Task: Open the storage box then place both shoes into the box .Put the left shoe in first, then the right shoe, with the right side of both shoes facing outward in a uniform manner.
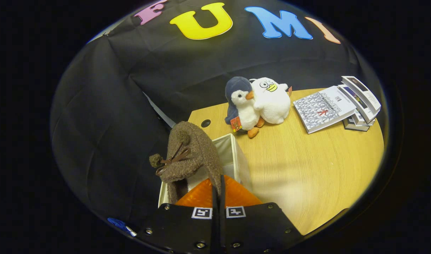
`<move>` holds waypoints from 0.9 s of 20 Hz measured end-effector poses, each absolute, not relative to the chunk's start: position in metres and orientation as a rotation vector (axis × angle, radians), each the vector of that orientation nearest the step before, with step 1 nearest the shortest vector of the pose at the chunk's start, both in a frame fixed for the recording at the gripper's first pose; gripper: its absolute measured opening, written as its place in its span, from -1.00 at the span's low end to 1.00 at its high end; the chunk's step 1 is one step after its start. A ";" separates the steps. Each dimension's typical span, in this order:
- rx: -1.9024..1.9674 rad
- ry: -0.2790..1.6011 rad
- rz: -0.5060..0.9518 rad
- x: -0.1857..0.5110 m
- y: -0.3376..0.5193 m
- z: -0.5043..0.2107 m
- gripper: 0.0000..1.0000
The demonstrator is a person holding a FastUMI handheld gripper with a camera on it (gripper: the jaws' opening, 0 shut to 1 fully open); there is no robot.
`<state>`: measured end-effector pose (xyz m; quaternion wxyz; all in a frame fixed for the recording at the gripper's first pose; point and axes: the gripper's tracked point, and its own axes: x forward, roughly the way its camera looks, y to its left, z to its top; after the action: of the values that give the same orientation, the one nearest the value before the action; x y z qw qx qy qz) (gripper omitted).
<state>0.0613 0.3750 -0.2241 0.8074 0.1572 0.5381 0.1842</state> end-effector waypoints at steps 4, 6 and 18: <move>0.309 1.172 0.393 0.050 0.378 -0.236 -1.00; 0.302 1.181 0.382 0.043 0.375 -0.243 -0.99; 0.179 0.913 0.506 0.054 0.353 -0.186 0.96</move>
<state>0.0537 0.3528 -0.1858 0.8631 0.0856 0.4353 0.2413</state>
